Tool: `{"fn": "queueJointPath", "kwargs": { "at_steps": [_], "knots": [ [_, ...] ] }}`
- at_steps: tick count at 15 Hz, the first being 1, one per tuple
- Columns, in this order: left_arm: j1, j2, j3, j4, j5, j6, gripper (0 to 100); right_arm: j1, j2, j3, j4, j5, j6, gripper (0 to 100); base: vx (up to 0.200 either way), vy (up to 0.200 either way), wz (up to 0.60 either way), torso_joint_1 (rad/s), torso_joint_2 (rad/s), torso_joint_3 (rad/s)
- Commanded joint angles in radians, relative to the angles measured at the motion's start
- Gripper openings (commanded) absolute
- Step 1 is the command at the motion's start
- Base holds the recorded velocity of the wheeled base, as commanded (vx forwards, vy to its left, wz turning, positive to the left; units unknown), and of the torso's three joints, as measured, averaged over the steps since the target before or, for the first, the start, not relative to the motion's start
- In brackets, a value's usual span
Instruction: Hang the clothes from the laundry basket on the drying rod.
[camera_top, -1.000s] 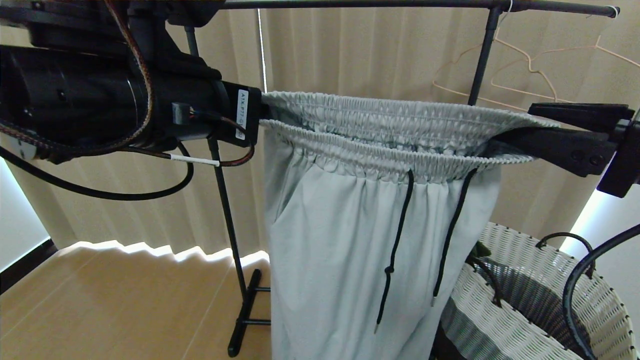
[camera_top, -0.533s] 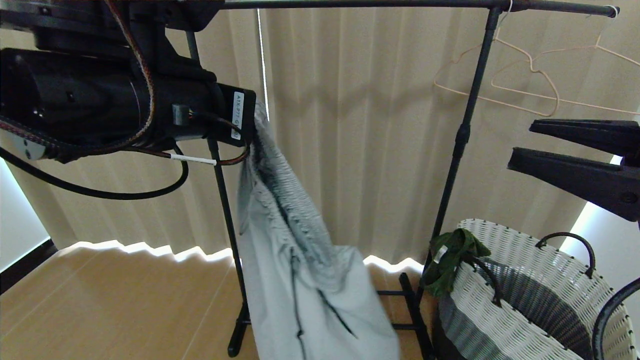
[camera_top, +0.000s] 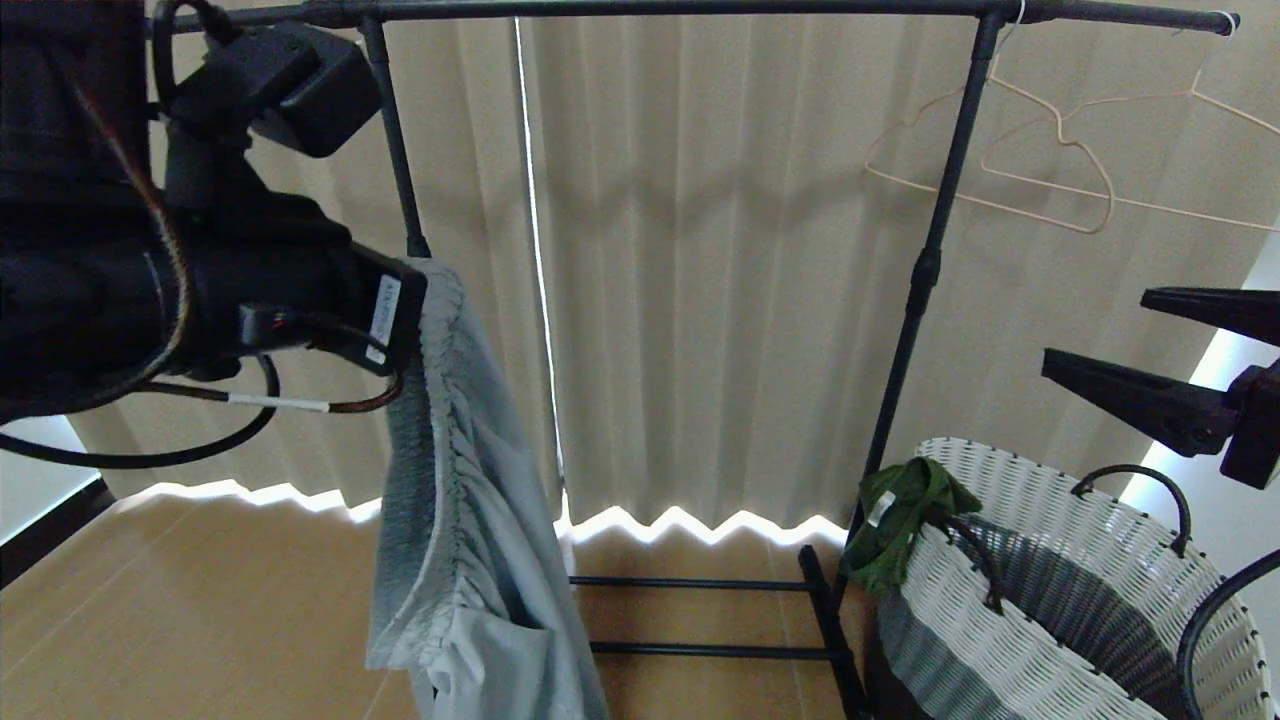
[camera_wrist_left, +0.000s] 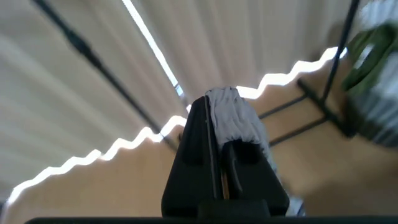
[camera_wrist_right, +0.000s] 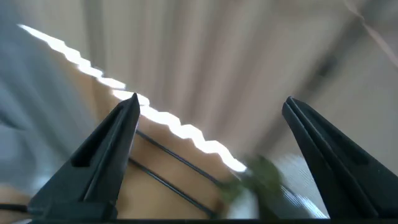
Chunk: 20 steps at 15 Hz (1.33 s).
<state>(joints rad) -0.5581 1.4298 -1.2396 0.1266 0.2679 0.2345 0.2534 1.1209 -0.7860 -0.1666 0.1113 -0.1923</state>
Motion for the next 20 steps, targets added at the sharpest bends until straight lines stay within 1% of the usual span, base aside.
{"fn": "queueJointPath", "kwargs": {
  "at_steps": [1,2,3,4,5,6,8,9,10,11,12,13,14,15,16,18,19,20],
  "knots": [
    [0.066,-0.193,0.180,-0.001,-0.001,0.034,0,-0.100,-0.032,0.076,-0.005,-0.044,-0.045,100,0.000,0.000,0.00,0.000,0.00,0.000],
    [0.073,-0.215,0.198,-0.001,-0.001,0.034,0,-0.111,-0.035,0.080,-0.008,-0.048,-0.052,100,0.000,0.000,0.00,0.000,0.00,0.000],
    [0.118,-0.279,0.261,-0.001,-0.004,0.034,0,-0.152,-0.046,0.097,-0.013,-0.053,-0.052,100,0.000,0.000,0.00,0.000,0.00,0.000],
    [0.150,-0.308,0.298,-0.002,-0.007,0.034,0,-0.169,-0.053,0.106,-0.013,-0.056,-0.052,100,0.000,0.000,0.00,0.000,0.00,0.000],
    [0.188,-0.338,0.342,-0.005,-0.010,0.031,0,-0.177,-0.069,0.119,-0.013,-0.062,-0.052,100,0.000,0.000,0.00,0.000,0.00,0.000],
    [0.214,-0.370,0.396,-0.036,-0.010,0.026,0,-0.177,-0.088,0.137,-0.013,-0.071,-0.053,100,0.000,0.000,0.00,0.000,0.00,0.000],
    [0.265,-0.423,0.516,-0.166,-0.015,0.028,0,-0.177,-0.111,0.160,-0.013,-0.074,-0.056,100,0.000,0.000,0.00,0.000,0.00,0.000],
    [0.290,-0.450,0.581,-0.242,-0.035,0.028,0,-0.177,-0.113,0.163,-0.013,-0.074,-0.056,100,0.000,0.000,0.00,0.000,0.00,0.000],
    [0.317,-0.463,0.635,-0.288,-0.058,0.026,0,-0.177,-0.113,0.162,-0.014,-0.074,-0.055,100,0.000,0.000,0.00,0.000,0.00,0.000],
    [0.356,-0.476,0.672,-0.311,-0.084,0.025,0,-0.177,-0.113,0.160,-0.014,-0.073,-0.053,100,0.000,0.000,0.00,0.000,0.00,0.000],
    [0.408,-0.502,0.700,-0.314,-0.125,0.023,0,-0.177,-0.111,0.160,-0.014,-0.073,-0.052,100,0.000,0.000,0.00,0.000,0.00,0.000],
    [0.434,-0.523,0.710,-0.311,-0.157,0.023,0,-0.177,-0.111,0.162,-0.014,-0.073,-0.052,100,0.000,0.000,0.00,0.000,0.00,0.000],
    [0.474,-0.572,0.724,-0.301,-0.226,0.022,0,-0.178,-0.111,0.163,-0.014,-0.078,-0.048,100,0.000,0.000,0.00,0.000,0.00,0.000],
    [0.498,-0.595,0.743,-0.294,-0.277,0.019,0,-0.178,-0.111,0.162,-0.014,-0.096,-0.048,100,0.000,0.000,0.00,0.000,0.00,0.000],
    [0.521,-0.612,0.769,-0.294,-0.311,-0.003,0,-0.178,-0.110,0.162,-0.013,-0.117,-0.048,100,0.000,0.000,0.00,0.000,0.00,0.000],
    [0.530,-0.620,0.775,-0.294,-0.345,-0.006,0,-0.180,-0.113,0.166,-0.008,-0.154,-0.048,100,0.000,0.000,0.00,0.000,0.00,0.000],
    [0.530,-0.620,0.773,-0.294,-0.346,-0.006,0,-0.181,-0.111,0.168,-0.008,-0.157,-0.050,100,0.000,0.000,0.00,0.000,0.00,0.000],
    [0.530,-0.626,0.781,-0.294,-0.346,-0.007,0,-0.204,-0.119,0.169,-0.004,-0.160,-0.052,100,0.000,0.000,0.00,0.000,0.00,0.000]
  ]
}}
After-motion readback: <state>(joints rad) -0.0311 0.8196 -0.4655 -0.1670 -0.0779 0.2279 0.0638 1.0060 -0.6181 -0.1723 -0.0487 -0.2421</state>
